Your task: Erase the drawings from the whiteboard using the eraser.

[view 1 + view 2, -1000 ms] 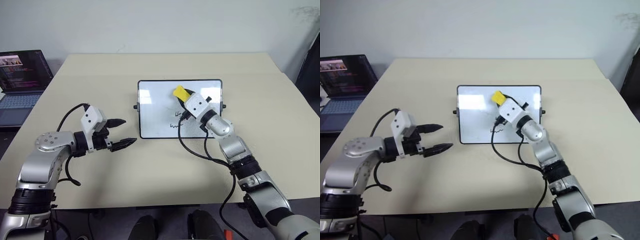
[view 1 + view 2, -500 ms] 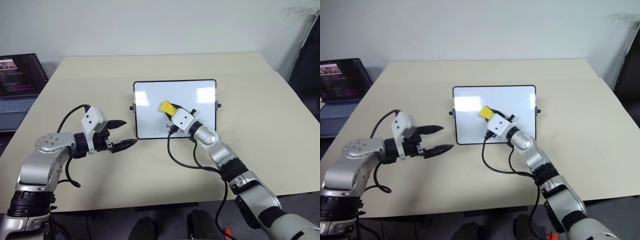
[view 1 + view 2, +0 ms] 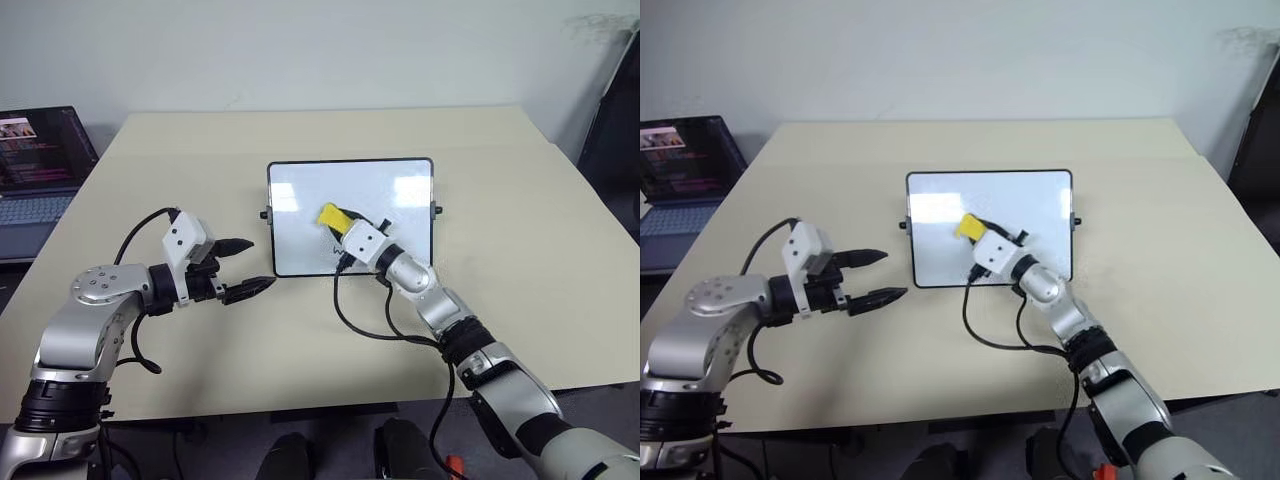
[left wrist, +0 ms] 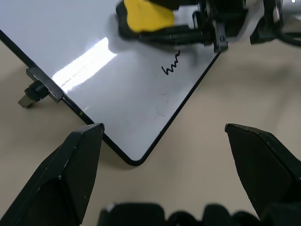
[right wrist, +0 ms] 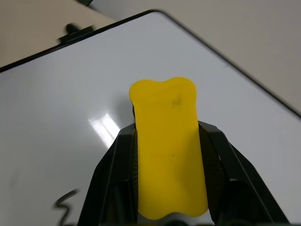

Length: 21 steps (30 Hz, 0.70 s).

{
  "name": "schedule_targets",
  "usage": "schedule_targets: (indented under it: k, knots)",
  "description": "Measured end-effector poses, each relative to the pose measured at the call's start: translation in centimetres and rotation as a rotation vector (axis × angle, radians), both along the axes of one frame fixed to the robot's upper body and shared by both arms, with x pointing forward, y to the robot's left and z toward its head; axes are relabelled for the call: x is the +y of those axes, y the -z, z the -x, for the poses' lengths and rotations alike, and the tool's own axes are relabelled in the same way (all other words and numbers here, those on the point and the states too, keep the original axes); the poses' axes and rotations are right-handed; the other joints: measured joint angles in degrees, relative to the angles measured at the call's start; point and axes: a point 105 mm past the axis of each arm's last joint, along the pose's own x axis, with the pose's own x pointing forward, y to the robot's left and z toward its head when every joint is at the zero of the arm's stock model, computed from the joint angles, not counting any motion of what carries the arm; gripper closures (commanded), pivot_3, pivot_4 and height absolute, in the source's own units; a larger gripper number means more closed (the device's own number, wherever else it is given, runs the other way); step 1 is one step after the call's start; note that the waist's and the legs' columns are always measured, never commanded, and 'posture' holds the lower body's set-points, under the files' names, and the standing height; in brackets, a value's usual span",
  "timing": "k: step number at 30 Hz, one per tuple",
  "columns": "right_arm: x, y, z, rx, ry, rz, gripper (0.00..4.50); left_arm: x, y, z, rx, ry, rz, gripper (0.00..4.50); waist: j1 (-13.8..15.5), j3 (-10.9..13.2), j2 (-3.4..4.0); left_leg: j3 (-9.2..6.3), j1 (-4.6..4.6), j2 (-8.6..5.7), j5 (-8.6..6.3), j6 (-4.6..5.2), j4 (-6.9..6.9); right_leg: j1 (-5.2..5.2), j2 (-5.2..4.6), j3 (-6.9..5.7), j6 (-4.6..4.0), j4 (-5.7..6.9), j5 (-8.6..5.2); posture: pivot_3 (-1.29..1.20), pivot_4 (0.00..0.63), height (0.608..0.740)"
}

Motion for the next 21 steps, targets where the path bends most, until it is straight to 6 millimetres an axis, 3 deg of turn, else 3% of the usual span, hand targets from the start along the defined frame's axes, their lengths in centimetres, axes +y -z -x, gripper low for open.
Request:
schedule_targets:
  k: [3,5,10,21]
  knots:
    - [0.6,-3.5,-0.9,-0.065,0.017,-0.036,3.13,0.0,0.0,0.0,0.003,0.0,0.001,0.0,-0.14,0.0,0.0,0.0,-0.01,0.04,0.03,-0.07,-0.09,-0.02,0.02,0.0,-0.01,-0.1,-0.01,0.0,0.15,0.74]
    - [1.1,-4.2,-1.5,-0.061,0.032,-0.035,3.13,0.0,0.0,0.0,0.004,0.0,0.001,0.0,-0.16,0.0,0.0,0.0,-0.02,0.04,0.03,-0.08,-0.11,-0.02,0.02,0.01,-0.01,-0.12,-0.01,0.0,0.15,0.74]
    - [2.1,-1.0,-2.2,0.031,0.041,0.058,3.13,0.0,0.0,0.0,0.004,0.0,0.001,0.0,-0.15,0.0,0.01,0.03,-0.03,0.03,0.03,-0.08,-0.1,-0.02,0.0,0.02,-0.01,-0.13,-0.01,0.0,0.15,0.74]
    - [2.9,2.6,-0.8,0.047,-0.032,0.163,3.13,-0.2,-0.1,0.1,0.004,0.005,0.006,0.0,-0.1,-0.06,-0.02,-0.02,0.29,0.04,-0.03,0.1,-0.01,0.28,0.02,0.0,-0.04,0.07,0.1,0.0,0.15,0.74]
